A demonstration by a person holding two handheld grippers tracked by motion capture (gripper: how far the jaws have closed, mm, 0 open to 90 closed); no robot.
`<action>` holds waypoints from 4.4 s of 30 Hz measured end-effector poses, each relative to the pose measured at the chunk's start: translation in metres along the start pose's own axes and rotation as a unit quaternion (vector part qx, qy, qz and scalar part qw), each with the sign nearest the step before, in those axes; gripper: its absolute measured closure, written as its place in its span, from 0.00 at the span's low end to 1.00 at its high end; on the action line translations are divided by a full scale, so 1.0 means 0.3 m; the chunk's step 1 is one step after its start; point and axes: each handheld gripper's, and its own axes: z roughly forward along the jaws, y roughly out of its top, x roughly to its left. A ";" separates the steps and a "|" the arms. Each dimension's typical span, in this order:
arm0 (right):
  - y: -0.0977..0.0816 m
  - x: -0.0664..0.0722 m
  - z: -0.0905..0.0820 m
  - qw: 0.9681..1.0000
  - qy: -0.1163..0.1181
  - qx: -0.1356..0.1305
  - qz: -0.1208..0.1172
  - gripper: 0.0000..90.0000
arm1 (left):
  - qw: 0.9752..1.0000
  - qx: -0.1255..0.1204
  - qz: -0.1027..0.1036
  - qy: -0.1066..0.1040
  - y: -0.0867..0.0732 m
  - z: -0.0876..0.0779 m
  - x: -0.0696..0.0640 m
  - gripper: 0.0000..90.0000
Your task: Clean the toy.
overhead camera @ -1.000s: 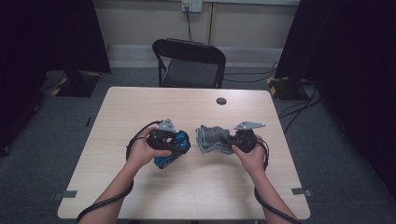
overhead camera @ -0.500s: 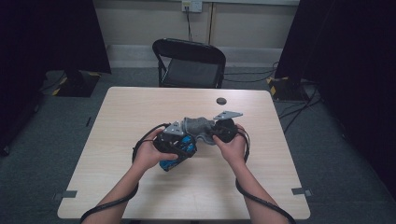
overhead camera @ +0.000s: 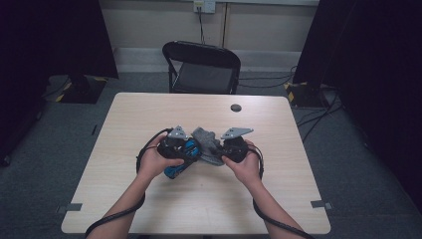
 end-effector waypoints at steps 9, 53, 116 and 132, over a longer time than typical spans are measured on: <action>-0.163 -0.059 0.046 0.998 0.024 0.061 0.021 0.79 | 1.000 -0.003 -0.008 -0.003 -0.025 -0.025 0.020 0.28; -0.190 -0.080 0.079 0.996 -0.048 0.072 0.036 0.84 | 1.000 -0.005 0.005 -0.021 -0.008 -0.022 -0.006 0.28; 0.028 -0.049 0.002 0.996 -0.040 -0.007 0.075 0.85 | 0.999 0.026 0.027 -0.020 0.039 0.045 -0.088 0.28; 0.026 0.019 0.013 0.999 0.003 0.003 0.051 0.85 | 0.999 0.027 -0.025 0.031 -0.023 0.005 0.027 0.28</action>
